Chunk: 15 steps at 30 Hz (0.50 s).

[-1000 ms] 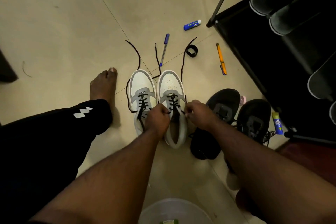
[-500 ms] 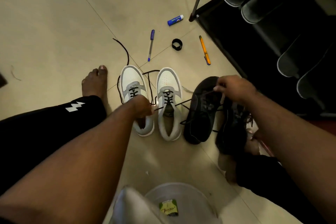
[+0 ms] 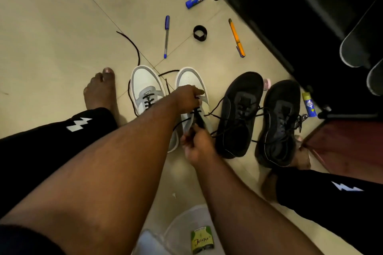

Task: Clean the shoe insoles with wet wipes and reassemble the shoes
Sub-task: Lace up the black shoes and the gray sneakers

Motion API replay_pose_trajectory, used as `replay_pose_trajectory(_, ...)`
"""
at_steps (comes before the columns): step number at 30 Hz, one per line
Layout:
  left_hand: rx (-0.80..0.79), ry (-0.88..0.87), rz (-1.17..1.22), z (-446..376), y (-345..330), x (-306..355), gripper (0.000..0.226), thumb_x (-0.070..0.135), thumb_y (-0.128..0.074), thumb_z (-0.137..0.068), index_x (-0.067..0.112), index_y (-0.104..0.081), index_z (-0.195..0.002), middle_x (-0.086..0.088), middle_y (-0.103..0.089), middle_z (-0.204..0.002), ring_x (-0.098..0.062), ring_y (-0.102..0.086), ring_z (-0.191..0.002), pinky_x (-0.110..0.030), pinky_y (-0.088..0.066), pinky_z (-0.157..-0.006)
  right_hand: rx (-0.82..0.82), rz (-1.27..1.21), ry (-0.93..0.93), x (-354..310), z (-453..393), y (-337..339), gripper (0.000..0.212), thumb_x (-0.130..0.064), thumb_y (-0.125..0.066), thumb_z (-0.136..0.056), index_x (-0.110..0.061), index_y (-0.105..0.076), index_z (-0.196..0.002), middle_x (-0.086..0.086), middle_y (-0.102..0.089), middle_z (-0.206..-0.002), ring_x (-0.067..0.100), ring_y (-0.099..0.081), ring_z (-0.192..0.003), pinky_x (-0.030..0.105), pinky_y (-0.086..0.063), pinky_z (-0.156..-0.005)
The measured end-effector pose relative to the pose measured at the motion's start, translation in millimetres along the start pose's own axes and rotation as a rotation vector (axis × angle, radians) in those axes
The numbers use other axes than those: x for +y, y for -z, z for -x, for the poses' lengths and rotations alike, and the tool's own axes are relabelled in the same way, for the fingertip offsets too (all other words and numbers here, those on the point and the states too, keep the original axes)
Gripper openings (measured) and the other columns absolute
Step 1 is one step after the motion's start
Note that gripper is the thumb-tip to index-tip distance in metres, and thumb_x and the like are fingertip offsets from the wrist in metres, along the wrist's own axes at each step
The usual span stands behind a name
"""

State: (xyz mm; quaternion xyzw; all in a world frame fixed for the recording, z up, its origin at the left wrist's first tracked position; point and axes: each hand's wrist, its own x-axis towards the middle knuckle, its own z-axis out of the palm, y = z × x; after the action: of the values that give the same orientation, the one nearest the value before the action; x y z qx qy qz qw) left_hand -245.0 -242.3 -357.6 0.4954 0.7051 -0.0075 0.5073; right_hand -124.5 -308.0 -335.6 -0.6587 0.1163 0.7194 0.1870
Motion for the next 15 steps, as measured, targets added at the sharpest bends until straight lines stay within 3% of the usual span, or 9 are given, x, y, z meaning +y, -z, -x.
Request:
replay_pose_trajectory(2, 0.009, 0.020, 0.075, 2, -1, 10, 0.047, 0.009, -0.051, -0.099, 0.015, -0.048, -0.146, -0.008, -0.032, -0.159, -0.018, -0.027, -0.148, -0.020, -0.020, -0.112, 0.007, -0.094, 0.005, 0, -11, -5, 0.024, -0.014, -0.052, -0.098, -0.009, -0.060, -0.120, 0.003, -0.053, -0.069, 0.008, -0.046, -0.049, 0.017, -0.040, -0.039)
replay_pose_trajectory(7, 0.031, 0.074, 0.098, -5, 0, -2, 0.048, 0.002, -0.044, -0.099, 0.014, -0.050, -0.145, -0.004, -0.038, -0.157, -0.017, -0.031, -0.146, -0.018, -0.019, -0.111, 0.045, -0.136, 0.043, -1, -20, -9, 0.010, -0.019, -0.060, -0.095, -0.012, -0.064, -0.102, 0.002, -0.053, -0.068, 0.005, -0.037, -0.040, 0.016, -0.028, -0.032)
replay_pose_trajectory(13, -0.043, 0.036, 0.081, -7, 0, -2, 0.049, 0.011, -0.040, -0.105, 0.013, -0.033, -0.153, -0.005, -0.023, -0.163, -0.020, -0.019, -0.150, -0.025, -0.012, -0.117, -0.178, -0.183, 0.010, -7, -14, 12, 0.014, -0.017, -0.050, -0.098, -0.016, -0.054, -0.085, -0.005, -0.045, -0.059, 0.003, -0.031, -0.034, 0.014, -0.020, -0.030)
replay_pose_trajectory(15, -0.018, 0.036, 0.108, -6, -2, -4, 0.047, 0.012, -0.040, -0.105, 0.011, -0.036, -0.152, -0.006, -0.028, -0.161, -0.021, -0.022, -0.149, -0.024, -0.014, -0.116, -0.262, -0.180, 0.016, -5, -12, 19, 0.012, -0.016, -0.050, -0.097, -0.017, -0.052, -0.085, -0.006, -0.044, -0.054, 0.003, -0.030, -0.033, 0.014, -0.019, -0.029)
